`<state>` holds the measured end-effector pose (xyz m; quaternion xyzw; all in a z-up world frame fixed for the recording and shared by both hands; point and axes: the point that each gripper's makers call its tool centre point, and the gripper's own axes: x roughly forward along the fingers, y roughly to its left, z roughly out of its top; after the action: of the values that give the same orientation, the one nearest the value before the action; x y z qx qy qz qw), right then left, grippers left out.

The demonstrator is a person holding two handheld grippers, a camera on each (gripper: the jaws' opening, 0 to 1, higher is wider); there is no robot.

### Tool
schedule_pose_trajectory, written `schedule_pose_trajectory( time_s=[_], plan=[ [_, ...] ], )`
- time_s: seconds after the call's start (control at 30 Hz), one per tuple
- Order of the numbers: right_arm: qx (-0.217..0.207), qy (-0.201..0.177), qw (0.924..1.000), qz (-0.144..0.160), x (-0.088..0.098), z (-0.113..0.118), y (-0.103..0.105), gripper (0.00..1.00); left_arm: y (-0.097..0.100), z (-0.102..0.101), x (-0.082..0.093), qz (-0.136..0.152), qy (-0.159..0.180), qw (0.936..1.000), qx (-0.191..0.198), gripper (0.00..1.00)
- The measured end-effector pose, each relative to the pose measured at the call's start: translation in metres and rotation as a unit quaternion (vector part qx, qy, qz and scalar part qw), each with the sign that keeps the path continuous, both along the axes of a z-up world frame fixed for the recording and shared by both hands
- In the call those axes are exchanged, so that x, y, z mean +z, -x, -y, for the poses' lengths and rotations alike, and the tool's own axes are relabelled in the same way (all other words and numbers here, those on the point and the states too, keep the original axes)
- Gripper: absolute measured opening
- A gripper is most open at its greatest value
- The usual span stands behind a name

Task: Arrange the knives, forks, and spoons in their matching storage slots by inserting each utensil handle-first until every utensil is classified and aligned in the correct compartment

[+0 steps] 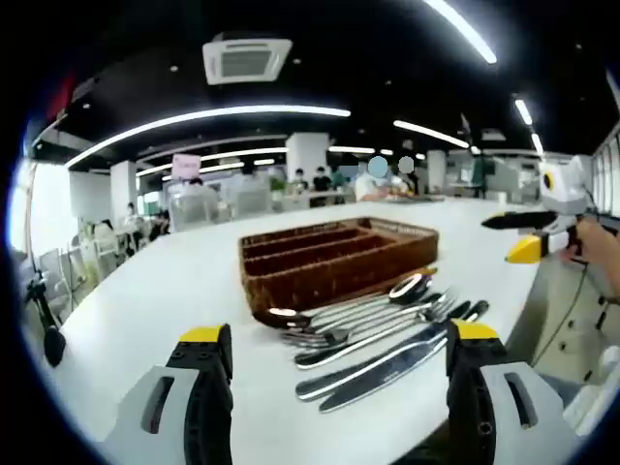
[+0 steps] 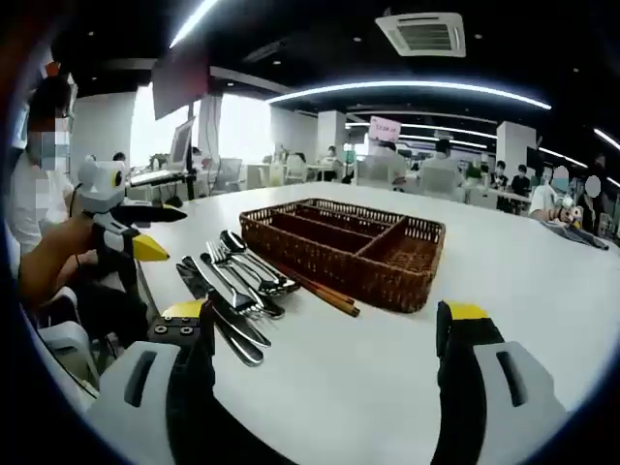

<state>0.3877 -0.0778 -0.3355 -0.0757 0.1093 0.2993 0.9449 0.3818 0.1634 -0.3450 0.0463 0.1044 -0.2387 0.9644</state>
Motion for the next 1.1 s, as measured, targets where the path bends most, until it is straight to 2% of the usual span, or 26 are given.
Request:
schedule_pose_trajectory(
  time_s=[1.1],
  plan=[
    [0.005, -0.003, 1.0, -0.005, -0.0009, -0.0014, 0.0023, 0.99, 0.0015, 0.0003, -0.0033, -0.005, 0.001, 1.0, 0.002, 0.92]
  ],
)
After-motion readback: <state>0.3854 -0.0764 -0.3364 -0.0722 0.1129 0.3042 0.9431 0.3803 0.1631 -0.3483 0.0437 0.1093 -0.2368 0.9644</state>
